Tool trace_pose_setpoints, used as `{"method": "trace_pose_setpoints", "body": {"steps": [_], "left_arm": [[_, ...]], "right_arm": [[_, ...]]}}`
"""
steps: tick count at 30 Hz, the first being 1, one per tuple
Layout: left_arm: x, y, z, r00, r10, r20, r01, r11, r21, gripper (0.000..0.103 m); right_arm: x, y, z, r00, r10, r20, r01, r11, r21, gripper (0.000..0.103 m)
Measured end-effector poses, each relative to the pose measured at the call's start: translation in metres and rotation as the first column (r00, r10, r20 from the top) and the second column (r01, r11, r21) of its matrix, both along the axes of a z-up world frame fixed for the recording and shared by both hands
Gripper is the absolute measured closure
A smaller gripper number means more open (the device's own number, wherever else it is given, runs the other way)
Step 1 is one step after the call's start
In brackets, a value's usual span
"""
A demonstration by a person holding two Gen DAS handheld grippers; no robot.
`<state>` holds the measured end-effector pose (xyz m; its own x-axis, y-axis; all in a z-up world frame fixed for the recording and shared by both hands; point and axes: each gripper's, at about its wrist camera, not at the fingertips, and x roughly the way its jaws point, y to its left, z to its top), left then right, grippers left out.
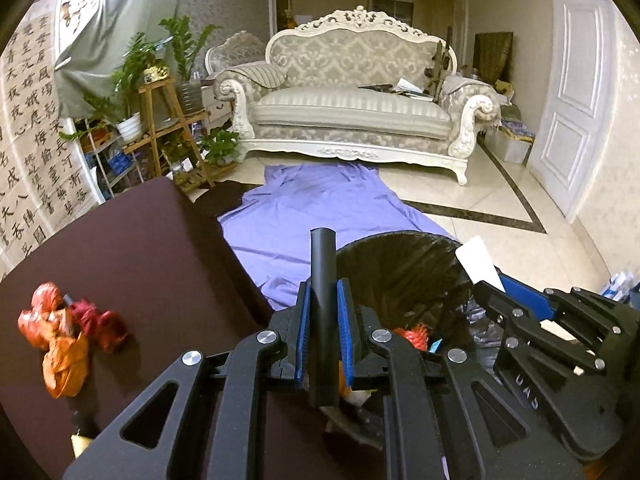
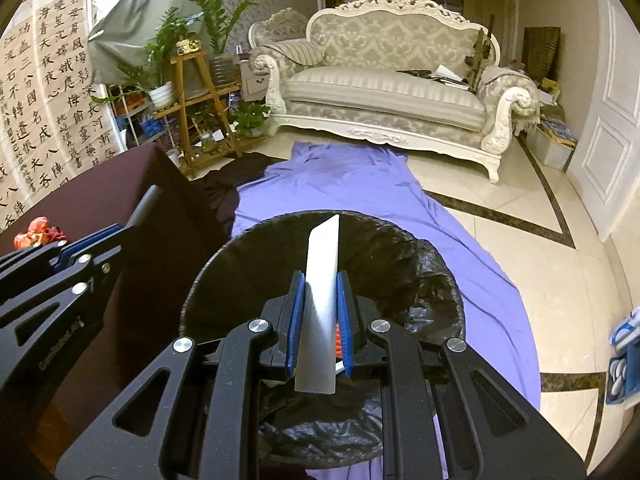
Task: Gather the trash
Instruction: 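Carry the black rod and white tube over the bin and release both, then return to the table and grasp the brown bottle with the left gripper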
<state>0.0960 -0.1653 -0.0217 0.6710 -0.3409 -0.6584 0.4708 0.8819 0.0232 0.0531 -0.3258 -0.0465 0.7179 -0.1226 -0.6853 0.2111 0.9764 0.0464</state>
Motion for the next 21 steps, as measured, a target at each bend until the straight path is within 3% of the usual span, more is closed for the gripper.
{"method": "trace_pose_setpoints", "body": {"steps": [9, 10, 12, 14, 18, 21], "left_arm": [[0.008, -0.023, -0.012, 1.000, -0.020, -0.011, 0.021, 0.999, 0.047, 0.088], [0.008, -0.025, -0.014, 1.000, -0.021, -0.010, 0.022, 0.998, 0.058, 0.086], [0.008, -0.025, -0.017, 1.000, -0.018, -0.009, 0.018, 0.997, 0.077, 0.072], [0.010, -0.024, -0.017, 1.000, -0.009, -0.017, 0.010, 0.997, 0.071, 0.057], [0.012, -0.019, -0.016, 1.000, 0.010, -0.021, -0.009, 0.998, 0.060, 0.047], [0.013, -0.016, -0.015, 1.000, 0.022, -0.022, -0.021, 0.998, 0.059, 0.045]], "right_arm": [[0.007, -0.021, -0.011, 0.999, -0.035, -0.015, 0.035, 0.999, 0.026, 0.086], [0.008, -0.023, -0.012, 0.999, -0.039, -0.015, 0.040, 0.999, 0.030, 0.085], [0.008, -0.026, -0.013, 0.999, -0.048, -0.016, 0.049, 0.998, 0.037, 0.075], [0.007, -0.028, -0.014, 0.998, -0.056, -0.016, 0.056, 0.998, 0.042, 0.072], [0.007, -0.029, -0.015, 0.998, -0.058, -0.018, 0.059, 0.997, 0.040, 0.072], [0.007, -0.030, -0.015, 0.998, -0.058, -0.016, 0.059, 0.998, 0.037, 0.072]]}}
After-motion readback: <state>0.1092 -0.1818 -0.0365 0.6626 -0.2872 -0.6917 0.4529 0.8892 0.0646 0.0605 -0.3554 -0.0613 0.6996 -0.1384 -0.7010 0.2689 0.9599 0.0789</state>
